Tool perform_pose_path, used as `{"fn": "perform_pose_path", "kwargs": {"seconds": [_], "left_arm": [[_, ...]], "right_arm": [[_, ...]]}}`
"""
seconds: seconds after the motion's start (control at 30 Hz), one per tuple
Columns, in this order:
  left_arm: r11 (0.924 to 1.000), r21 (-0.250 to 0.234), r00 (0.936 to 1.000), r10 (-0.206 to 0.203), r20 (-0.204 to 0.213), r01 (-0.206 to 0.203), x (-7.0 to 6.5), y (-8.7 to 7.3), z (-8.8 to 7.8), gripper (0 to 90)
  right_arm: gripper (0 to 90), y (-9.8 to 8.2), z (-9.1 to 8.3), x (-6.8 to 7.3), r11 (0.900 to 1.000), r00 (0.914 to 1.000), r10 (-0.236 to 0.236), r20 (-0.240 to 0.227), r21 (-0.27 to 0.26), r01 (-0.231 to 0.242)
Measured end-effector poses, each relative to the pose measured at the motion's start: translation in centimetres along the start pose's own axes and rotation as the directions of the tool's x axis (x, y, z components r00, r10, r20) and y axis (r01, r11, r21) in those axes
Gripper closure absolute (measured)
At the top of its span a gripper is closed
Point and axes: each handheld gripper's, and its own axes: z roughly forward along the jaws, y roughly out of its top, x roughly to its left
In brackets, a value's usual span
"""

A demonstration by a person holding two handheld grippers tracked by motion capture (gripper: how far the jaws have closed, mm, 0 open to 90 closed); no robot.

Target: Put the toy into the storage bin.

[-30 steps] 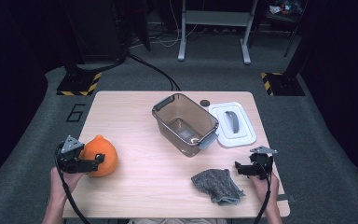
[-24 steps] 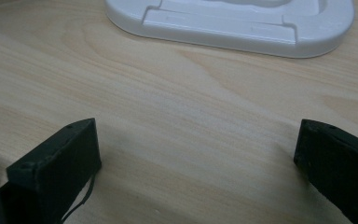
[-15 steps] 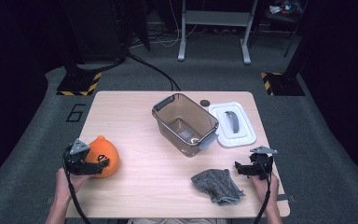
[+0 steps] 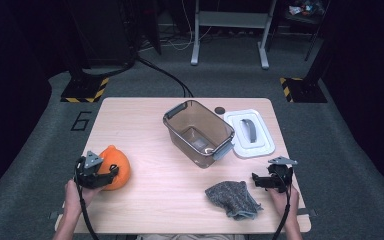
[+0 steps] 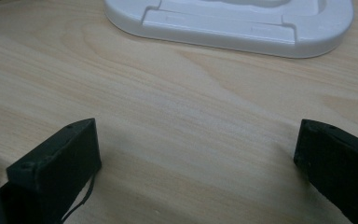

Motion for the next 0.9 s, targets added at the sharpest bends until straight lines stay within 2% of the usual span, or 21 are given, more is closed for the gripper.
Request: {"fn": "perform_pose_path", "kwargs": {"seconds": [0.1,0.17,0.27,0.57,0.67,0.9], "left_arm": [[1.0000,0.001,0.9998,0.005,-0.020,-0.005,-0.2,0.1,-0.1,45.8],[0.9999,-0.017,0.9994,0.002,-0.034,-0.003,-0.4,0.1,-0.1,48.2],[0.9998,-0.020,0.9993,-0.002,-0.036,0.001,-0.3,0.2,-0.4,51.2],[0.9984,-0.051,0.9981,-0.028,-0.055,0.025,-0.2,0.5,-0.9,54.5],[0.9986,-0.047,0.9984,-0.027,-0.049,0.025,-0.2,0.7,-0.9,54.6],[0.9959,-0.081,0.9985,-0.043,-0.033,0.040,-0.2,1.6,-1.0,54.9]], "right_arm": [[0.0,0.0,0.0,0.0,1.000,1.0000,0.001,0.000,0.000,-0.001],[0.0,0.0,0.0,0.0,1.000,1.0000,0.001,0.000,-0.001,-0.001],[0.0,0.0,0.0,0.0,1.000,1.0000,0.002,0.000,-0.001,-0.002],[0.0,0.0,0.0,0.0,1.000,1.0000,-0.001,-0.001,0.000,0.001],[0.0,0.0,0.0,0.0,1.000,1.0000,0.000,0.000,-0.001,0.000],[0.0,0.0,0.0,0.0,1.000,1.0000,0.001,0.000,0.000,-0.001]]}}
